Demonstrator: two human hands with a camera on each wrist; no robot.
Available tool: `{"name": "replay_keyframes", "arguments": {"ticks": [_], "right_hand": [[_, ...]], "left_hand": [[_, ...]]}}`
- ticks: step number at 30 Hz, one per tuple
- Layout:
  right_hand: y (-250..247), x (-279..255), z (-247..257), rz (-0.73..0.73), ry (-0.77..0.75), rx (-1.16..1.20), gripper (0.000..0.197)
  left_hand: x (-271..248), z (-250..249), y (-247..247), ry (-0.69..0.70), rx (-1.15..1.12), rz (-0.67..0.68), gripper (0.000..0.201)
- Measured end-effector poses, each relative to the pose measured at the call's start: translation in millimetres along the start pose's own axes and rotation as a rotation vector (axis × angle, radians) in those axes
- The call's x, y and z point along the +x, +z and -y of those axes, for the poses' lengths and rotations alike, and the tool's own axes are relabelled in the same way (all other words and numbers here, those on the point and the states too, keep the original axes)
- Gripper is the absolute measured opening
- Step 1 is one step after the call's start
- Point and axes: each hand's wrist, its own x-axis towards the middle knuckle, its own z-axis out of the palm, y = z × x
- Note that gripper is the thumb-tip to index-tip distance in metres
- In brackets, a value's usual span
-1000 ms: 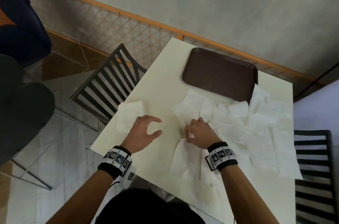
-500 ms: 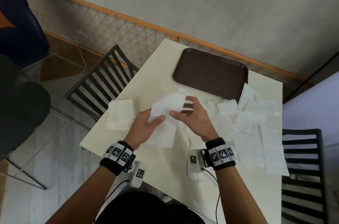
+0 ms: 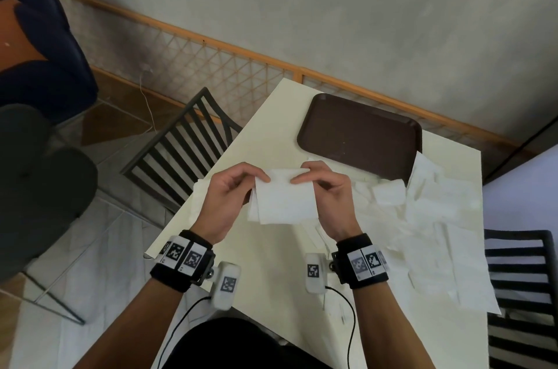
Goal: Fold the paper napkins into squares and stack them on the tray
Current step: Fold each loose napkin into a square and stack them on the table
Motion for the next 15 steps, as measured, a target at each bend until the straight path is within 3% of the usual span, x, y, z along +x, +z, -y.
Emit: {"name": "replay_keyframes", "arguments": {"ticks": [9, 12, 15], "right_hand": [[36, 15, -2, 0.008, -0.209, -0.222, 0.034], [45, 17, -4, 0.034, -0.232, -0.3, 0.029], [55, 20, -1, 0.034, -0.176, -0.241, 0.039]], "left_hand": [[12, -7, -27, -0.055, -0.031, -0.065, 0.032], [14, -9, -39, 0.072, 0.128, -0.039, 0.022], [17, -8, -54, 0.218, 0.363, 0.036, 0.025]]}}
